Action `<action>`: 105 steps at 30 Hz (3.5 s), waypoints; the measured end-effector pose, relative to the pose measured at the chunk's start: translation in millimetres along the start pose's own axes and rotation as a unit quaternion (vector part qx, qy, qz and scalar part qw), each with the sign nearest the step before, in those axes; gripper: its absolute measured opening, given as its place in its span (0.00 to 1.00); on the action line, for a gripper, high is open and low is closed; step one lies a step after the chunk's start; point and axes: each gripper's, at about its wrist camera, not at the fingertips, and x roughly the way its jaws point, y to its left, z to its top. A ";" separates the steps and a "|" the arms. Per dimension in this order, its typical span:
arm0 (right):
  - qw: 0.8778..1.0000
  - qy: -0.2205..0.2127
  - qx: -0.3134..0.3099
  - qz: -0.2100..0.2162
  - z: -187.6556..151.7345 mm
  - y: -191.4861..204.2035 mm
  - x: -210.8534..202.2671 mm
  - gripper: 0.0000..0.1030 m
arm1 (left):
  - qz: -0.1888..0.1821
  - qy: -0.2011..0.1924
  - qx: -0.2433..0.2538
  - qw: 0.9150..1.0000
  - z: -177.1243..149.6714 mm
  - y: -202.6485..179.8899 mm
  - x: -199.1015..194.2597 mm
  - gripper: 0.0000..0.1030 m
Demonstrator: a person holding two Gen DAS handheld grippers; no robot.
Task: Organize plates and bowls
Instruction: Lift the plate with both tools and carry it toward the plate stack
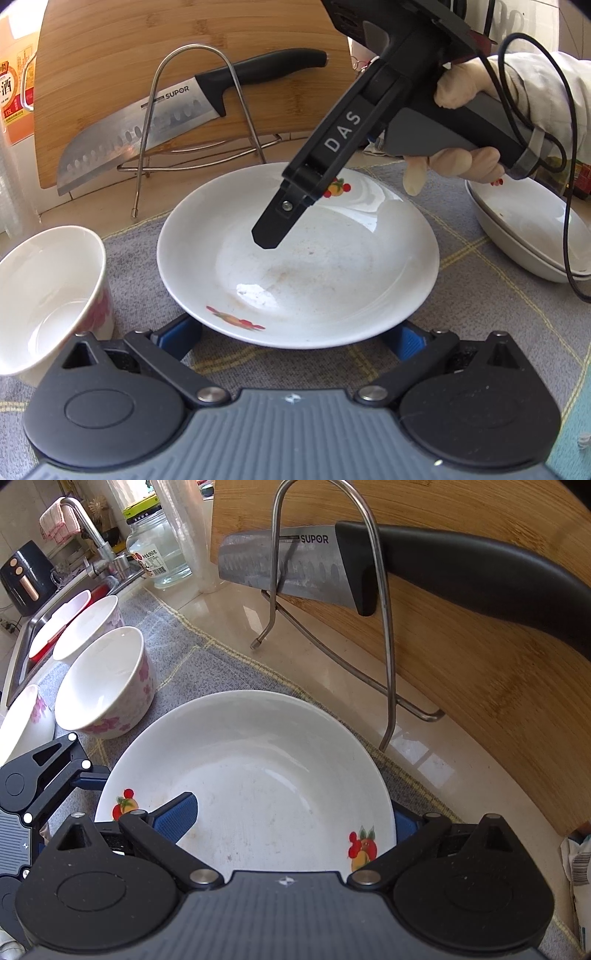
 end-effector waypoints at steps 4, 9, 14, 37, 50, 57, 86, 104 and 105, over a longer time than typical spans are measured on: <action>1.000 -0.004 0.000 0.005 1.2 -1.7 -0.5 1.00 | -0.003 -0.001 0.004 1.000 -0.1 0.3 -0.2 0.99; 1.000 -0.004 0.004 0.008 0.6 -3.3 -2.9 0.99 | -0.003 -0.003 0.011 1.000 0.1 -1.3 -1.5 0.98; 1.000 -0.003 0.004 0.010 -0.6 -4.0 -4.5 0.98 | -0.008 -0.002 0.012 1.000 0.6 -1.2 -0.6 0.98; 1.000 -0.005 0.015 0.014 -6.3 0.9 -9.0 0.97 | -0.012 0.009 0.030 0.999 1.8 -3.7 -4.7 0.98; 0.999 -0.003 0.024 0.022 -15.9 13.5 -21.9 0.97 | -0.022 0.010 0.028 0.999 -2.3 -7.3 -20.1 0.98; 0.999 -0.010 0.028 0.023 -20.9 24.2 -33.8 0.97 | -0.024 0.006 0.033 0.999 -3.7 -10.6 -32.8 0.98; 0.998 -0.040 0.043 0.013 -61.9 71.2 -88.2 0.97 | -0.039 0.000 0.060 0.997 -9.3 -40.3 -90.2 0.98; 0.996 -0.056 0.069 -0.002 -92.6 85.8 -113.2 0.97 | -0.058 -0.003 0.087 0.994 -12.1 -57.8 -109.4 0.98; 0.996 -0.057 0.072 -0.004 -94.7 86.6 -114.6 0.97 | -0.059 -0.003 0.090 0.994 -12.0 -59.0 -109.8 0.98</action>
